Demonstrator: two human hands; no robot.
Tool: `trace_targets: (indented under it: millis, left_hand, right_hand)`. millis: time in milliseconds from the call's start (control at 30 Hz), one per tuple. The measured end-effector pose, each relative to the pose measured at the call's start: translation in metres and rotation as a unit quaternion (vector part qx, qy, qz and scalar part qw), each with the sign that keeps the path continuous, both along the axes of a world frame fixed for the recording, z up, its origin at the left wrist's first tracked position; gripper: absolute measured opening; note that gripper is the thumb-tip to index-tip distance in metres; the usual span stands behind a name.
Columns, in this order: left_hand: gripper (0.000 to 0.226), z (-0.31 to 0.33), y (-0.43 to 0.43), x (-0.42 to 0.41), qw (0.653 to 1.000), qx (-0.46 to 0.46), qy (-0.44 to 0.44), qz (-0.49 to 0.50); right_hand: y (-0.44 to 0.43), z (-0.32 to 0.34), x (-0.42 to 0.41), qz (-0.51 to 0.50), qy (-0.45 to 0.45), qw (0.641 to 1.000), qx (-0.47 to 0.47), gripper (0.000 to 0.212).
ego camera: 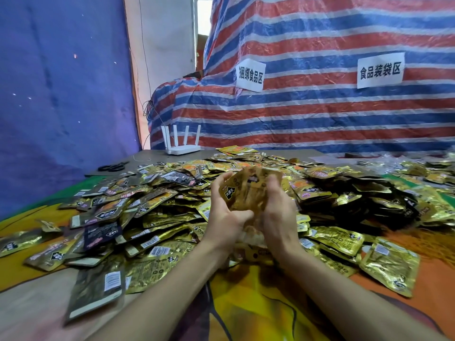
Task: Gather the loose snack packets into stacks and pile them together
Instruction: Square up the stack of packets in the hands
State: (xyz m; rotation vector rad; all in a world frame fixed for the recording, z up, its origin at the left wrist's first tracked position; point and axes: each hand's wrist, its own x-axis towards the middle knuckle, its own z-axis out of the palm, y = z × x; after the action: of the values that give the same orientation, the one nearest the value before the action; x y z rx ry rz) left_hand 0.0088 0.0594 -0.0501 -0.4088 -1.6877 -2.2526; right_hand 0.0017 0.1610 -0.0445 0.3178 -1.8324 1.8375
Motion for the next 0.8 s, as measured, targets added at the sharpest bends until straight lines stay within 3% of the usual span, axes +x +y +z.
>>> trace_targets:
  millis: [100,200,333,467,567,700,800]
  left_hand:
    - [0.081,0.004,-0.002,0.0,0.993,0.067,-0.082,-0.044]
    - [0.072,0.01,-0.007,0.001,0.998,0.014,-0.068,-0.01]
    - [0.08,0.011,-0.013,0.004,0.997,-0.049,0.042,0.034]
    - [0.084,0.005,-0.013,0.005,0.999,-0.014,-0.035,-0.003]
    - [0.071,0.0,-0.006,0.004,0.996,-0.04,-0.078,-0.029]
    - [0.067,-0.002,-0.003,0.004,0.993,-0.084,-0.076,-0.039]
    - [0.077,-0.003,-0.005,0.006,0.985,-0.168,-0.023,-0.026]
  right_hand:
    - [0.002,-0.008,-0.005,-0.011,0.032,0.995,0.095,0.038]
    - [0.005,-0.008,-0.005,0.027,0.057,0.989,0.13,0.025]
    - [0.007,-0.004,-0.002,0.109,0.047,0.983,0.14,0.044]
    - [0.007,-0.005,-0.002,0.117,0.037,0.991,0.061,0.048]
    - [0.006,-0.005,-0.002,0.111,-0.001,0.994,-0.004,0.059]
    - [0.007,-0.001,-0.002,0.117,-0.05,0.989,-0.072,0.074]
    - [0.008,0.0,-0.005,0.119,-0.049,0.988,-0.084,0.065]
